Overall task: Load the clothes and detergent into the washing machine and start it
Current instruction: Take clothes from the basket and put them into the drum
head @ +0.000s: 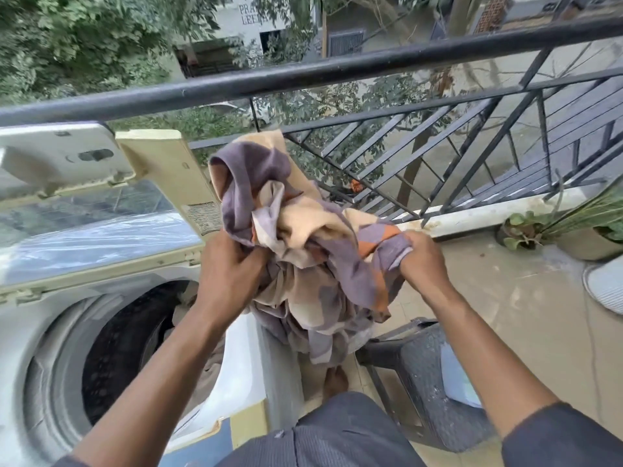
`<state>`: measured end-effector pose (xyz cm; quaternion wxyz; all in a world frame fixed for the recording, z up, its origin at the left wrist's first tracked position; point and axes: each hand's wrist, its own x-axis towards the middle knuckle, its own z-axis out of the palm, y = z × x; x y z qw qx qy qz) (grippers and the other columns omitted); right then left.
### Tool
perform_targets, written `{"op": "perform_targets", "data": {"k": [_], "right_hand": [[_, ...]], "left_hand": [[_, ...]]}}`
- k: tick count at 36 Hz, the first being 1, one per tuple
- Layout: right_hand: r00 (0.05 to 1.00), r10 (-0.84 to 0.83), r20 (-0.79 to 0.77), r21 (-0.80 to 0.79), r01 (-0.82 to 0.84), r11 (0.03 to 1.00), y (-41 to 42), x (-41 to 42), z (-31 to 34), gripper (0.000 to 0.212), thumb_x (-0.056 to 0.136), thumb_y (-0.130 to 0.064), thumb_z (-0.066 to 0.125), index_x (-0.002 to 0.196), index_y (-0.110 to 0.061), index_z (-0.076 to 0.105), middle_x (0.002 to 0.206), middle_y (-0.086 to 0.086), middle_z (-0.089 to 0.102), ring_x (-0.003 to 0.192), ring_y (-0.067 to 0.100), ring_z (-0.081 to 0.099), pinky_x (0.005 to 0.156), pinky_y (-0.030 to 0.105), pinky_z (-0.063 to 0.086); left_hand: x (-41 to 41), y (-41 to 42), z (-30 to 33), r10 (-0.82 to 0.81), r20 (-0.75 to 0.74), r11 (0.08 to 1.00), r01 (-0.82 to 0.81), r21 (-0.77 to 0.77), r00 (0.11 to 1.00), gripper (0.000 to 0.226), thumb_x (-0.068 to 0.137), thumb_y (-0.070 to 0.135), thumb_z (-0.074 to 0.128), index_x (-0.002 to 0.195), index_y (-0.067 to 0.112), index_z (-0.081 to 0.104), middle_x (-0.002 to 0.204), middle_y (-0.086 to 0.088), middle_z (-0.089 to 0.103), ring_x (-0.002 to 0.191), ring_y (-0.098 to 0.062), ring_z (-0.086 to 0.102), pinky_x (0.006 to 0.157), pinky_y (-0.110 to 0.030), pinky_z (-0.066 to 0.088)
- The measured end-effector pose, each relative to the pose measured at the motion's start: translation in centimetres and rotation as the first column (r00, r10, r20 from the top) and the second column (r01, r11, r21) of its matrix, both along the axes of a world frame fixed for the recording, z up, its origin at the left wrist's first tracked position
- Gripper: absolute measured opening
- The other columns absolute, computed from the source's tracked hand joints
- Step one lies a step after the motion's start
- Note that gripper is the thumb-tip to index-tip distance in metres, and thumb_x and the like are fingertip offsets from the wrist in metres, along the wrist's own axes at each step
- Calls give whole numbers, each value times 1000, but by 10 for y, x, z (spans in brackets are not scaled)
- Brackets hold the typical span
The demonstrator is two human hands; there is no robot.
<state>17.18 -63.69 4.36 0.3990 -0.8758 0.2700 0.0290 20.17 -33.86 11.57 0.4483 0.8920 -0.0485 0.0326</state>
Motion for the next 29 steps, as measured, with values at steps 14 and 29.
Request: {"op": "perform_targets", "data": {"k": [14, 29], "right_hand": [[963, 110, 247, -228, -52, 972, 7, 15, 109, 22, 83, -19, 68, 102, -29, 60, 82, 0, 72, 73, 24, 64, 61, 28, 40], [942, 74, 328, 171, -137, 976, 28, 13, 129, 34, 73, -22, 51, 90, -22, 81, 80, -2, 79, 82, 20, 75, 73, 39, 59]], "left_hand": [[3, -13, -12, 181, -29, 970, -173, 169, 983, 14, 94, 20, 59, 82, 17, 53, 79, -8, 59, 71, -33, 50, 64, -35, 32], [2, -24, 1, 134, -259, 980, -167, -111, 957, 35, 94, 36, 62, 128, 31, 60, 117, 3, 72, 110, -26, 67, 91, -41, 53]]}}
